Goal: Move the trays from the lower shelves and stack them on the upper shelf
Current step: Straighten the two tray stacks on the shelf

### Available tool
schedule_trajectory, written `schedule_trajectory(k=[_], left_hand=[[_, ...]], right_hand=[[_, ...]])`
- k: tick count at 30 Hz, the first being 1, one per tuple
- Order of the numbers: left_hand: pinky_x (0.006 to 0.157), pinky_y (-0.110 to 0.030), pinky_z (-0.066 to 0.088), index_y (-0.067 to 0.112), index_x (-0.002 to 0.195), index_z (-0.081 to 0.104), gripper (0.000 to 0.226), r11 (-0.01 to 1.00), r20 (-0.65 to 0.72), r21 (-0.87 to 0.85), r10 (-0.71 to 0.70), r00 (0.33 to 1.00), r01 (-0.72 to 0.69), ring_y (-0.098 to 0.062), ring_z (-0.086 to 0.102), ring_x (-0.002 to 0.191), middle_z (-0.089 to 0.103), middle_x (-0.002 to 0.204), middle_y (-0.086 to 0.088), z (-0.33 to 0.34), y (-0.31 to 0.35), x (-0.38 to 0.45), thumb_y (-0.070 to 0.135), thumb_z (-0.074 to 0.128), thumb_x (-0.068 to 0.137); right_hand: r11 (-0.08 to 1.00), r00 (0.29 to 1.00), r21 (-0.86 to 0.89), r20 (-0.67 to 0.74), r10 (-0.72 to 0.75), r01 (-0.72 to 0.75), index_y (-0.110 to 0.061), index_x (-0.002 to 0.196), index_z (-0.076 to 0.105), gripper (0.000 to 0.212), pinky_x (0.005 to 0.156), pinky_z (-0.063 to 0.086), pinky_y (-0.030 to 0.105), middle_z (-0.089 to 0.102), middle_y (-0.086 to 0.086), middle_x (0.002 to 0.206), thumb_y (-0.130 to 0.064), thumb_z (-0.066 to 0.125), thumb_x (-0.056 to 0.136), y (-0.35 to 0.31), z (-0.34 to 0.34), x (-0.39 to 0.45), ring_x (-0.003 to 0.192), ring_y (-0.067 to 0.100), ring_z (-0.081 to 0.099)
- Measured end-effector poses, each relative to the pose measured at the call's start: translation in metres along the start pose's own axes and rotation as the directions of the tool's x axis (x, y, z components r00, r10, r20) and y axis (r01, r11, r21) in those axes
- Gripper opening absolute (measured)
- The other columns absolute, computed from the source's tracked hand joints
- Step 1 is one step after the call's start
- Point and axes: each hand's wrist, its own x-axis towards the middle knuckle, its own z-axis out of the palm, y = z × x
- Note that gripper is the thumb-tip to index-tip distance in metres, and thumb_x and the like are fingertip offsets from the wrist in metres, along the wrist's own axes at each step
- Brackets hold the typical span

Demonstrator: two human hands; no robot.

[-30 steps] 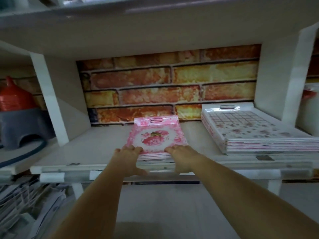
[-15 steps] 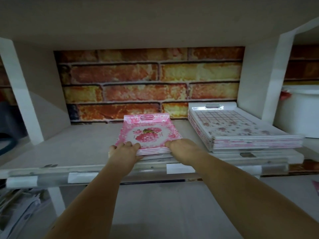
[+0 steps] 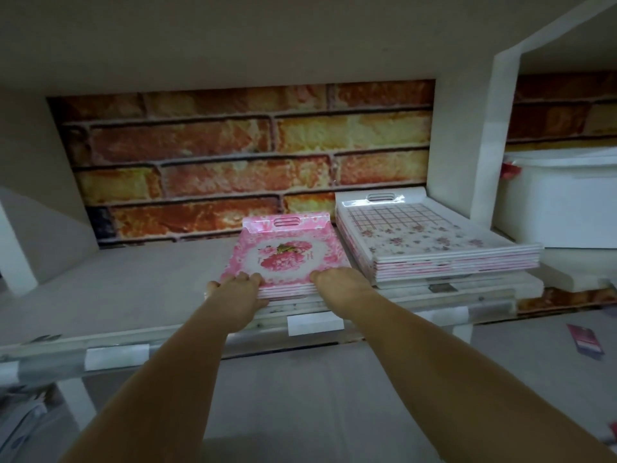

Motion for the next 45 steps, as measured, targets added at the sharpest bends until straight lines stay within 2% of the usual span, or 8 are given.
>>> schedule_trajectory(k=[3,6,11,18,32,45], left_hand=[[0.108,-0.041,0.024,0.028,0.138,0.034,0.041,0.992,-0.02,-0.049,0.115,0.993,-0.116,-0.023,0.04,0.129,0.045,0.138,-0.003,0.0,0.003,-0.002,0.038,0.04,0.099],[0.109,-0.042,0.024,0.028,0.141,0.031,0.041,0.985,-0.009,0.018,0.172,0.985,-0.172,-0.025,0.039,0.128,0.045,0.138,-0.005,0.0,0.007,0.002,0.035,0.035,0.101],[0.109,-0.044,0.024,0.029,0.142,0.03,0.041,0.983,-0.011,0.025,0.18,0.984,-0.18,-0.025,0.038,0.128,0.045,0.137,-0.005,0.0,0.009,0.019,0.036,0.033,0.101],[0.109,-0.045,0.022,0.03,0.143,0.029,0.046,0.985,0.036,-0.015,0.172,0.984,-0.172,-0.025,0.035,0.131,0.042,0.141,-0.004,0.001,0.009,0.041,0.044,0.032,0.099],[0.106,-0.043,0.023,0.025,0.143,0.032,0.049,0.991,0.015,0.004,0.135,0.991,-0.135,-0.024,0.034,0.132,0.042,0.142,-0.003,0.006,0.014,0.059,0.046,0.034,0.099],[0.108,-0.042,0.022,0.026,0.141,0.034,0.045,0.986,-0.002,0.013,0.165,0.986,-0.165,-0.021,0.035,0.131,0.045,0.138,-0.001,0.006,0.009,0.059,0.044,0.032,0.099]], right_hand=[[1.0,1.0,0.004,-0.008,0.012,-0.012,-0.009,0.133,0.046,0.043,0.088,0.047,0.036,0.063,0.012,0.116,0.002,0.043,0.092,-0.002,0.001,-0.002,0.106,0.029,0.061],[1.0,1.0,0.007,0.001,0.024,-0.024,-0.01,0.133,0.045,0.045,0.088,0.047,0.035,0.063,0.01,0.112,0.005,0.043,0.09,0.0,0.005,0.0,0.102,0.027,0.062],[0.998,0.998,0.005,0.017,0.055,-0.055,-0.011,0.132,0.043,0.047,0.098,0.042,0.038,0.062,0.01,0.117,0.007,0.04,0.089,0.01,0.008,0.016,0.108,0.027,0.06],[0.998,0.995,-0.01,0.072,0.068,-0.068,-0.01,0.136,0.038,0.05,0.101,0.034,0.039,0.054,0.012,0.128,0.004,0.047,0.089,0.018,0.012,0.037,0.119,0.028,0.051],[0.997,0.996,0.003,0.033,0.08,-0.081,-0.009,0.136,0.038,0.046,0.104,0.032,0.039,0.052,0.012,0.132,0.002,0.043,0.092,0.027,0.019,0.05,0.121,0.028,0.049],[0.99,0.987,-0.063,0.091,0.135,-0.129,-0.006,0.139,0.034,0.05,0.106,0.032,0.04,0.051,0.016,0.133,0.001,0.047,0.091,0.018,0.015,0.051,0.124,0.029,0.049]])
